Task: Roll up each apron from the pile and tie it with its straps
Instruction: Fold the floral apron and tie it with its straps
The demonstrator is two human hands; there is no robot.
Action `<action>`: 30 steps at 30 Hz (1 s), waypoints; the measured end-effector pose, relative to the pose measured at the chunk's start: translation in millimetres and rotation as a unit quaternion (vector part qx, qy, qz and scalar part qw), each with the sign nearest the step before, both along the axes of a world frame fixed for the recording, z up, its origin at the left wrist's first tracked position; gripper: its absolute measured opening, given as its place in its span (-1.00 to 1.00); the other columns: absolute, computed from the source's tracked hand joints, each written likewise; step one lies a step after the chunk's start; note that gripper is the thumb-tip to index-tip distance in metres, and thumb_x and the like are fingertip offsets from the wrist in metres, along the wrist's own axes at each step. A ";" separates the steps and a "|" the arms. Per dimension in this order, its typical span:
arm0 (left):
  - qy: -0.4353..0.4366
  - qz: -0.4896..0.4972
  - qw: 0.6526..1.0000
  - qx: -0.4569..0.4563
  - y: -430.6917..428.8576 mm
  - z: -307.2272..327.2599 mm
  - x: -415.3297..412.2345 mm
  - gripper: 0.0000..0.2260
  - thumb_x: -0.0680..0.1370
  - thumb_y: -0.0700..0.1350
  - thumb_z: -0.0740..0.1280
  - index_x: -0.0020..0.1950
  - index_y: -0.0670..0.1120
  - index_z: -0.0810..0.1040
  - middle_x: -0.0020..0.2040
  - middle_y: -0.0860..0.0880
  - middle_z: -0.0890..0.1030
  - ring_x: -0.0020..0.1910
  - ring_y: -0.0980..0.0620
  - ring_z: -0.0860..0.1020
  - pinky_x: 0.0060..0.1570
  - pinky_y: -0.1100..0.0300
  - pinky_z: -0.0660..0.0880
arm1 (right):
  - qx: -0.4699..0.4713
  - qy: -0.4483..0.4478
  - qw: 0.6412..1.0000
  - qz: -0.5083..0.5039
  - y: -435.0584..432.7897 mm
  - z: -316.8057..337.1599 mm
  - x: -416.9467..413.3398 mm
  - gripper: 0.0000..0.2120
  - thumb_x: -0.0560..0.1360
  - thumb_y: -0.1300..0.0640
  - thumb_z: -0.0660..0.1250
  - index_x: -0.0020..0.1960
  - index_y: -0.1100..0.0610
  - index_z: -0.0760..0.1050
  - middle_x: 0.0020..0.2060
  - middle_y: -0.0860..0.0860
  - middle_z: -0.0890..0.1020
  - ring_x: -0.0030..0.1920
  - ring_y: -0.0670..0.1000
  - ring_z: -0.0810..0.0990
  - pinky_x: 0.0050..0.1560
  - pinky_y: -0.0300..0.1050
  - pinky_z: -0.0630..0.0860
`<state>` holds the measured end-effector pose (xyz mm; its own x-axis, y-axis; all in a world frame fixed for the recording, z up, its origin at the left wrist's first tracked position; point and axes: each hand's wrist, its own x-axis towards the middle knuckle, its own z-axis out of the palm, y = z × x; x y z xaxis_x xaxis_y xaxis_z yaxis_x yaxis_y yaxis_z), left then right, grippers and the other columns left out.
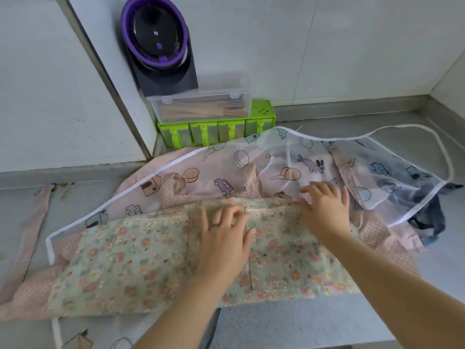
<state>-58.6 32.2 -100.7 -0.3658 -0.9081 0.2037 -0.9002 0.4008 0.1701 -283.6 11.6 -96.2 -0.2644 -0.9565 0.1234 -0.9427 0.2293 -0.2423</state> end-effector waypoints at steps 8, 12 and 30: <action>-0.094 -0.004 0.987 0.133 11.7 -39.5 -37.8 -0.45 0.61 0.25 -0.16 0.45 0.07 0.35 0.44 -0.10 0.39 0.39 -0.15 0.40 0.20 -0.46 0.27 | 0.126 -0.137 0.961 -0.205 26.2 -8.0 -90.0 -0.66 0.58 0.10 0.12 0.28 0.13 0.49 0.12 0.19 0.56 0.12 0.21 0.50 0.24 0.14 0.40; -0.094 0.004 0.988 0.126 10.2 -44.7 -39.2 -0.44 0.61 0.26 -0.17 0.48 0.05 0.28 0.47 -0.11 0.34 0.42 -0.16 0.36 0.23 -0.46 0.24 | -0.120 -0.211 0.907 -0.345 47.8 10.4 -112.6 -0.70 0.57 0.21 0.16 0.24 0.25 0.49 0.25 0.23 0.47 0.16 0.22 0.48 0.16 0.00 0.39; -0.115 0.010 0.985 0.130 29.2 -23.3 -41.9 -0.29 0.48 0.33 -0.45 0.55 0.14 0.01 0.58 -0.07 0.05 0.54 -0.12 0.07 0.37 -0.37 -0.09 | 0.085 -0.063 0.983 0.149 108.7 17.1 17.7 -0.46 0.57 -0.21 -0.08 0.51 -0.10 0.13 0.54 -0.01 0.03 0.54 0.08 -0.07 0.43 0.23 -0.31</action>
<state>-100.5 61.4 -124.0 -0.3572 -0.9260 -0.1219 -0.9340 0.3529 0.0560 -265.9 120.3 -79.1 0.0271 -0.9978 -0.0602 -0.9395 -0.0048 -0.3426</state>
